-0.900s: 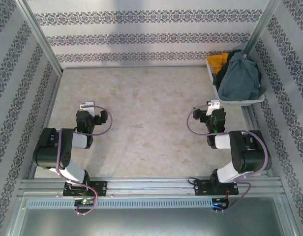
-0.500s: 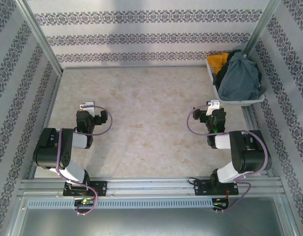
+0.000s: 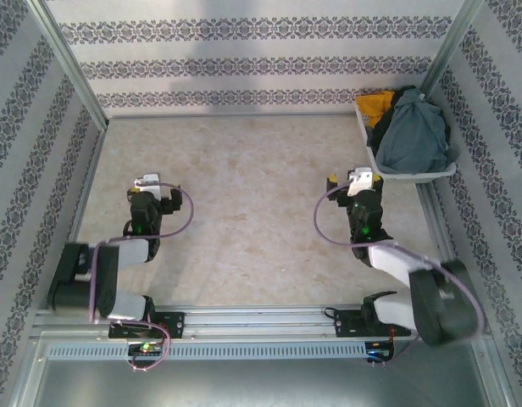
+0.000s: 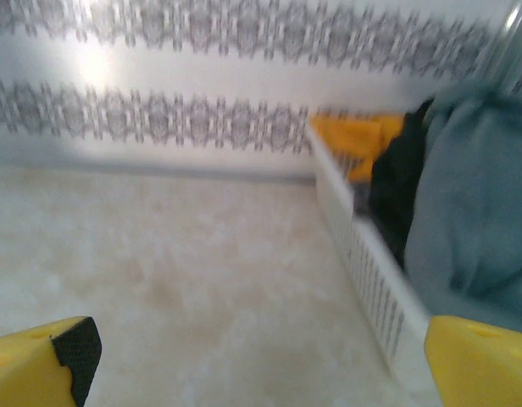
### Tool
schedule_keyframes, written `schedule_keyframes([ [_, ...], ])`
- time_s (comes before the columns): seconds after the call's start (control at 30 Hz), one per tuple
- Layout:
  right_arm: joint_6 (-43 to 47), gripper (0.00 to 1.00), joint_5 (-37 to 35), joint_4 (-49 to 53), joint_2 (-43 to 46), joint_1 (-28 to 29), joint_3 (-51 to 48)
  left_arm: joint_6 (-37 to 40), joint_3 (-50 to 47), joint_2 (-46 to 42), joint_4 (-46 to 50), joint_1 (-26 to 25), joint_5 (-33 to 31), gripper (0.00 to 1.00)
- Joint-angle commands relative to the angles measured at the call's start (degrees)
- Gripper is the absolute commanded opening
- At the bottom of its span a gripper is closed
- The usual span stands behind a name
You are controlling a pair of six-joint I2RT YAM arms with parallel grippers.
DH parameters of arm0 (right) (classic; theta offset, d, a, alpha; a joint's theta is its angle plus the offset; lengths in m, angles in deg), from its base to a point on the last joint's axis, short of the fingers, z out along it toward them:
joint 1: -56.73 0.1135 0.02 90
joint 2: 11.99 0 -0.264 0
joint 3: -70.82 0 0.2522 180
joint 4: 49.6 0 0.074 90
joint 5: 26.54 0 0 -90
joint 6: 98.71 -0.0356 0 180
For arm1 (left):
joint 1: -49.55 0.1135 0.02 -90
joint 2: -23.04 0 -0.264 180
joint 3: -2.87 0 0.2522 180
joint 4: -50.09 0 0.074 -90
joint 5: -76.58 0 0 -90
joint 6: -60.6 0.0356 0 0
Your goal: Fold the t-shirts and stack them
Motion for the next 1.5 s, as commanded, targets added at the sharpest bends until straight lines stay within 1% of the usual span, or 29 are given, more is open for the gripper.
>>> schedule_keyframes([
  [0.0, -6.81, 0.98, -4.65, 27.27, 6.92, 1.46, 17.14, -7.31, 9.65, -9.09, 17.05, -3.96, -12.12, 1.0],
  [0.03, -10.58, 0.98, -0.46, 32.0, 7.56, 0.88, 20.21, -15.09, 14.12, -11.19, 27.19, -3.89, -11.61, 1.0],
  [0.07, -14.14, 0.98, 2.21, 30.56, 8.07, 0.03, 20.38, -24.21, 18.16, -13.3, 37.35, -3.63, -10.83, 1.0],
  [0.1, -18.7, 0.98, 5.58, 27.22, 7.73, -2.8, 19.75, -28.16, 20.39, -14.34, 40.95, -3.3, -9.39, 1.0],
  [0.13, -23.24, 0.98, 9.1, 28.42, 6.47, -6.43, 21.26, -31.27, 20.02, -13.93, 37.97, -2.74, -7.84, 1.0],
  [0.17, -27.18, 0.98, 9.33, 34.06, 3.89, -9.43, 25.63, -34.27, 20.19, -12.65, 35.75, -0.75, -1.88, 1.0],
  [0.2, -27.93, 0.98, 5.02, 42.43, 0.59, -10.07, 31.31, -37.07, 22.29, -10.48, 36.47, 0.67, 3.49, 1.0],
  [0.27, -28.99, 0.98, -5.7, 57.11, -6.41, -10.93, 42.24, -38.52, 29.47, -5.56, 42.84, 0.63, 10.04, 1.0],
  [0.3, -29.18, 0.98, -6.69, 61.96, -10.55, -12.44, 46.82, -38.74, 33.25, -2.75, 46.33, 0.14, 13.62, 1.0],
  [0.33, -29.42, 0.98, -6.72, 64.38, -13.23, -13.84, 49.64, -38.82, 36.41, -0.57, 48.59, -0.76, 16.78, 1.0],
  [0.4, -31.52, 0.98, -5.88, 67.24, -18.09, -17.09, 53.66, -39.26, 40.43, 2.23, 50.43, -3.62, 21.34, 1.0],
  [0.43, -32.52, 0.98, -4.97, 67.65, -19.93, -18.33, 54.75, -39.52, 41.16, 2.76, 50.33, -5.05, 22.51, 1.0],
  [0.6, -37.56, 0.98, 0.37, 67.88, -30.33, -24.15, 59.64, -39.37, 43.33, 3.88, 51.34, -13.44, 24.94, 1.0],
  [0.73, -38.61, 0.97, 4.83, 66.44, -38.37, -26.91, 63.73, -41.85, 41.3, 3.18, 50.04, -16.93, 27.28, 0.94],
  [0.83, -38.49, 0.88, 8.71, 67.64, -44.44, -27.85, 68.52, -42.88, 39.02, 1.53, 49.74, -18.41, 27.17, 0.9],
  [0.87, -39.16, 0.83, 9.56, 67.63, -45.59, -27.98, 69.0, -43.09, 38.39, 0.82, 49.7, -18.47, 27.2, 0.88],
  [0.97, -42.1, 0.6, 9.3, 66.12, -45.38, -28.22, 66.83, -43.37, 37.1, -1.42, 50.56, -18.56, 26.08, 0.85],
  [1.03, -43.34, 0.47, 8.28, 63.15, -43.45, -27.77, 63.84, -42.9, 36.74, -2.66, 51.38, -18.57, 25.19, 0.82],
  [1.07, -43.45, 0.34, 7.43, 62.35, -42.63, -27.38, 62.75, -42.56, 36.69, -3.17, 51.9, -18.6, 24.92, 0.81],
  [1.1, -43.12, 0.18, 6.88, 61.92, -41.93, -26.95, 62.12, -42.28, 36.69, -3.5, 52.32, -18.6, 24.77, 0.8],
  [1.13, -42.76, 0.06, 6.49, 61.8, -41.28, -26.58, 61.83, -42.03, 36.69, -3.8, 52.5, -18.61, 24.76, 0.79],
  [1.17, -42.58, 0.0, 5.82, 61.37, -39.99, -26.11, 61.18, -41.8, 36.69, -3.98, 52.82, -18.62, 24.82, 0.78],
  [1.27, -42.78, 0.0, 3.33, 60.26, -34.58, -24.6, 59.42, -41.53, 36.45, -4.31, 53.17, -18.56, 24.82, 0.78],
  [1.33, -41.58, 0.0, 0.3, 59.43, -30.15, -22.55, 58.99, -41.63, 36.34, -4.46, 53.47, -18.57, 24.65, 0.78],
  [1.47, -38.73, 0.0, -4.4, 58.67, -22.64, -18.41, 61.46, -41.58, 36.3, -4.11, 53.68, -18.57, 24.64, 0.78],
])
